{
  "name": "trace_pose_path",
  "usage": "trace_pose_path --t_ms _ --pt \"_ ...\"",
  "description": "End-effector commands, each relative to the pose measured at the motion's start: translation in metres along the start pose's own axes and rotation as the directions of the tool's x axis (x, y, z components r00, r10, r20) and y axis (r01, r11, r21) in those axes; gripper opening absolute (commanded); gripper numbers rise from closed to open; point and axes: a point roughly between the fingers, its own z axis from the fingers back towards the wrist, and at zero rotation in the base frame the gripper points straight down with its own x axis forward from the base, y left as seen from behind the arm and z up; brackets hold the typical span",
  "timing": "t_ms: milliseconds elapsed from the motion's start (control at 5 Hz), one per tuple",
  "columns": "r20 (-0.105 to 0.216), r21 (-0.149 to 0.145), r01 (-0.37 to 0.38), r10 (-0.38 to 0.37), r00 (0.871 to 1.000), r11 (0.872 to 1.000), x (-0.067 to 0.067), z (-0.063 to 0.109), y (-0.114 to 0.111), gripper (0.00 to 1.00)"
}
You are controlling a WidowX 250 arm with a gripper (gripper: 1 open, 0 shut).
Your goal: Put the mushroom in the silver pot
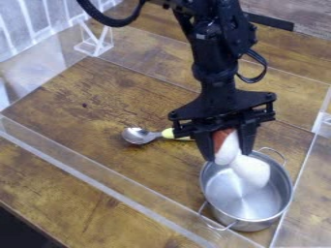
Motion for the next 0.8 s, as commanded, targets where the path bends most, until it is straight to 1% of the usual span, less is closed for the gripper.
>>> trace_pose_path --t_ms 0,200,600 --pt "0.043 -0.044 0.021 -0.020 0.999 0.999 0.012 0.011 -0.011 0.00" --pt "0.043 -0.039 0.033 -0.032 0.999 0.999 0.018 0.006 -0.010 0.00" --pt "0.050 -0.034 0.022 -0.021 0.999 0.999 0.026 0.010 0.000 0.00"
